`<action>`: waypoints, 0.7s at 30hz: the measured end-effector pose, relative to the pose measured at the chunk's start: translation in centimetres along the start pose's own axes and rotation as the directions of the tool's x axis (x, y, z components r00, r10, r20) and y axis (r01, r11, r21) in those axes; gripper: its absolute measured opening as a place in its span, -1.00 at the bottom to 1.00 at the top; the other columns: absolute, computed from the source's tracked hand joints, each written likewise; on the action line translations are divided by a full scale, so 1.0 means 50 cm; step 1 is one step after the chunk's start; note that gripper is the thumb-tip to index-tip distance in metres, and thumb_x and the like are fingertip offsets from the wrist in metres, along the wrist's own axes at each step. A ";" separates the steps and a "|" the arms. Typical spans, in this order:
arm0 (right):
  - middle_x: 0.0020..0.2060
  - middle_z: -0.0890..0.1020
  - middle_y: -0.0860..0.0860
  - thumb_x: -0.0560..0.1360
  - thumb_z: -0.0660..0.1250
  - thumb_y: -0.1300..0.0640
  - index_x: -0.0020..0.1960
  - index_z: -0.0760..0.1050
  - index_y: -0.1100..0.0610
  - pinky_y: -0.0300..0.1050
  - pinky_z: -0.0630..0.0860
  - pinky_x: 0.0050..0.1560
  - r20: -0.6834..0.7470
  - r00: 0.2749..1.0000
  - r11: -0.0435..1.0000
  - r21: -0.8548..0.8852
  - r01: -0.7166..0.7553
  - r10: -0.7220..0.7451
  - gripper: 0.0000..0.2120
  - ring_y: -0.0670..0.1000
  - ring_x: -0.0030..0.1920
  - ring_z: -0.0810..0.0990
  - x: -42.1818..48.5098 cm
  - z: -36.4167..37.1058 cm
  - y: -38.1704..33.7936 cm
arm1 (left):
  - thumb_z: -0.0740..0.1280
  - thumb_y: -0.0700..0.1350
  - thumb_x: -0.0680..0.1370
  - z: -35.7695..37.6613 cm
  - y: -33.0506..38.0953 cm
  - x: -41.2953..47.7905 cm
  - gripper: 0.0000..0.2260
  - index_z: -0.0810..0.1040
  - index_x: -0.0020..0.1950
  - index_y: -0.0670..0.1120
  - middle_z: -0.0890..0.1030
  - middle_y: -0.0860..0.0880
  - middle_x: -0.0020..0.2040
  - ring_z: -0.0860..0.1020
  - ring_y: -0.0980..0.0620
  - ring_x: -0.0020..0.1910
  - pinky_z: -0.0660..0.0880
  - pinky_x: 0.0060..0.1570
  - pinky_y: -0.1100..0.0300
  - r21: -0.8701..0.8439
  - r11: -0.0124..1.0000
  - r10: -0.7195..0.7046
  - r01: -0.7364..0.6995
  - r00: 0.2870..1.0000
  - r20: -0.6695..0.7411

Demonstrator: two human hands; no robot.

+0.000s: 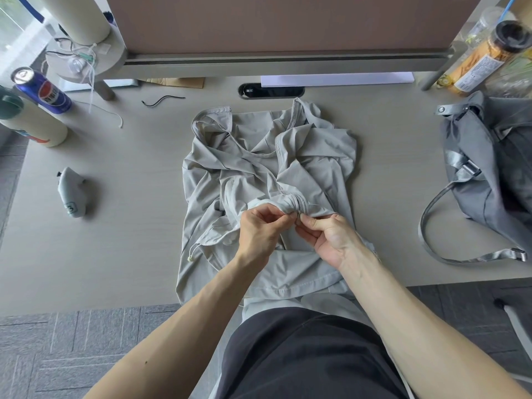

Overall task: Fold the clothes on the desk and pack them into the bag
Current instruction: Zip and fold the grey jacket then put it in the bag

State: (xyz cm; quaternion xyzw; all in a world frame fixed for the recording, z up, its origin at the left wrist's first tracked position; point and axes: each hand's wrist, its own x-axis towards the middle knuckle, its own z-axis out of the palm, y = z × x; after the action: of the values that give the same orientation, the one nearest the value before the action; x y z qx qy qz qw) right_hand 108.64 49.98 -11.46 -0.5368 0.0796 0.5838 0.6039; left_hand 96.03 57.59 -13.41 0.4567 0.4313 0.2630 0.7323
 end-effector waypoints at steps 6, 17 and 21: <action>-0.32 0.69 0.12 0.46 0.32 0.46 -0.11 0.59 0.30 -0.14 0.65 -0.26 -0.039 0.998 0.999 -0.016 -0.046 0.045 -0.87 0.00 -0.30 0.69 -0.006 -0.003 -0.004 | 0.53 -0.33 0.42 -0.009 -0.001 -0.003 -0.83 0.61 -0.30 -0.17 0.64 -0.25 -0.30 0.59 -0.13 -0.28 0.53 -0.21 0.03 0.091 0.995 0.035 -0.042 0.997 0.075; -0.36 0.67 0.10 0.46 0.28 0.52 -0.13 0.58 0.28 -0.21 0.61 -0.33 -0.139 0.983 0.988 0.114 -0.101 0.117 -0.81 -0.03 -0.37 0.67 -0.003 0.014 0.002 | 0.50 -0.40 0.42 -0.010 0.004 -0.017 -0.78 0.58 -0.32 -0.15 0.57 -0.22 -0.33 0.50 -0.14 -0.30 0.45 -0.25 0.06 0.060 0.998 0.004 -0.011 0.993 0.117; -0.34 0.68 0.10 0.48 0.27 0.50 -0.11 0.59 0.27 -0.20 0.62 -0.31 -0.130 0.985 0.989 0.104 -0.104 0.117 -0.80 -0.02 -0.35 0.68 -0.006 0.021 0.005 | 0.52 -0.36 0.40 -0.014 -0.004 -0.015 -0.78 0.57 -0.32 -0.12 0.57 -0.22 -0.34 0.49 -0.14 -0.31 0.45 -0.23 -0.02 0.049 0.999 -0.019 0.014 0.993 0.115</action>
State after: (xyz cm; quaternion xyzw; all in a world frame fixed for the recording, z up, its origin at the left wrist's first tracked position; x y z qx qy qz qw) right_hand 107.82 50.52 -10.97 -0.5404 0.1784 0.5739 0.5889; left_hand 95.05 57.20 -13.45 0.4851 0.3982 0.2196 0.7469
